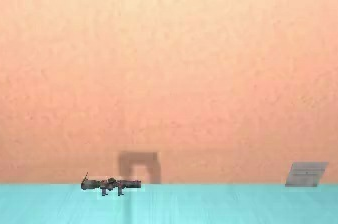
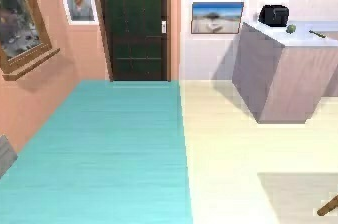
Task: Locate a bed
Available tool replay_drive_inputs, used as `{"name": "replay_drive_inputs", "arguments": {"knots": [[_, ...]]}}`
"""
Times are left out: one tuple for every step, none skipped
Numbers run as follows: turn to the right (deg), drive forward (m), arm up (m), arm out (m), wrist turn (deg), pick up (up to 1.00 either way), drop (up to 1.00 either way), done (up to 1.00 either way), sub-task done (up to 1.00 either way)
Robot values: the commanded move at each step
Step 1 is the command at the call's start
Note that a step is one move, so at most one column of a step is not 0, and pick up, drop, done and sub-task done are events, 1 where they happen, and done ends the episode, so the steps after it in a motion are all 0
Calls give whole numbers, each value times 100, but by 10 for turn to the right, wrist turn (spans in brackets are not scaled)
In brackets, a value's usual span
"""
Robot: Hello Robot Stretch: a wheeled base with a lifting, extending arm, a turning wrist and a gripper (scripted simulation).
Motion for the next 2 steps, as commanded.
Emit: {"name": "replay_drive_inputs", "arguments": {"knots": [[450, 0, 0, 0, 0, 0, 0, 0, 0], [450, 0, 0, 0, 0, 0, 0, 0, 0]]}}
